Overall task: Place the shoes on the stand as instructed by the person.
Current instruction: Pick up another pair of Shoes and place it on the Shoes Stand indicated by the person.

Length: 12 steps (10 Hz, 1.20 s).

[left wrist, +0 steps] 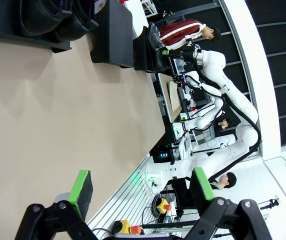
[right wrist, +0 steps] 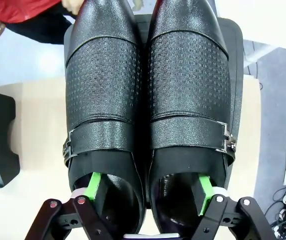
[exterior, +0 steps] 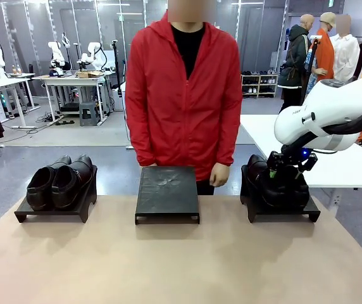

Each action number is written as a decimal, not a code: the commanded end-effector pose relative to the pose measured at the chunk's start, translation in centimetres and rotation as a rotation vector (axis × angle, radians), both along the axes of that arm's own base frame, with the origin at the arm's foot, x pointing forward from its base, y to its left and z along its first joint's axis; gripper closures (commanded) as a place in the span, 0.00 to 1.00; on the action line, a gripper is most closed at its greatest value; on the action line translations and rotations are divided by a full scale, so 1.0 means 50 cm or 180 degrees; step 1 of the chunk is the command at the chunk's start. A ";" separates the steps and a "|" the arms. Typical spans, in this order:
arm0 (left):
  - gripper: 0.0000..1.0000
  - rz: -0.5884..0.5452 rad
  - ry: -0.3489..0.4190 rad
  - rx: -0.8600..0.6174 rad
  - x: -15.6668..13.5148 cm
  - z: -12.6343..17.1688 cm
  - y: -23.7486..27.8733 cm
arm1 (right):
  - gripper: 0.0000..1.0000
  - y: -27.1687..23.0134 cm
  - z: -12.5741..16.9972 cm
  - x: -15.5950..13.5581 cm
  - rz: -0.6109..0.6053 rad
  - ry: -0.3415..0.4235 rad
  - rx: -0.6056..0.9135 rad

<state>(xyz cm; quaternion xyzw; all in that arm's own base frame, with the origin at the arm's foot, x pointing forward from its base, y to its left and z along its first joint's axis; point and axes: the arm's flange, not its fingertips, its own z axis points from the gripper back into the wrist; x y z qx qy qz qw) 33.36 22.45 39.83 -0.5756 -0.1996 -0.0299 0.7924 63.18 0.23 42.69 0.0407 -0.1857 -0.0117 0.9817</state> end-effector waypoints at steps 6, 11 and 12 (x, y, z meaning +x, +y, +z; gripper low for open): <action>0.00 -0.0032 -0.0035 -0.0006 -0.010 0.003 -0.005 | 0.16 -0.124 0.179 -0.166 0.0578 0.0461 0.0752; 0.00 -0.0032 -0.0035 -0.0006 -0.010 0.003 -0.005 | 0.16 -0.359 0.172 -0.360 0.1239 0.0849 0.2163; 0.00 -0.0032 -0.0035 -0.0006 -0.010 0.003 -0.005 | 0.16 -0.401 0.151 -0.393 0.1287 0.0858 0.2496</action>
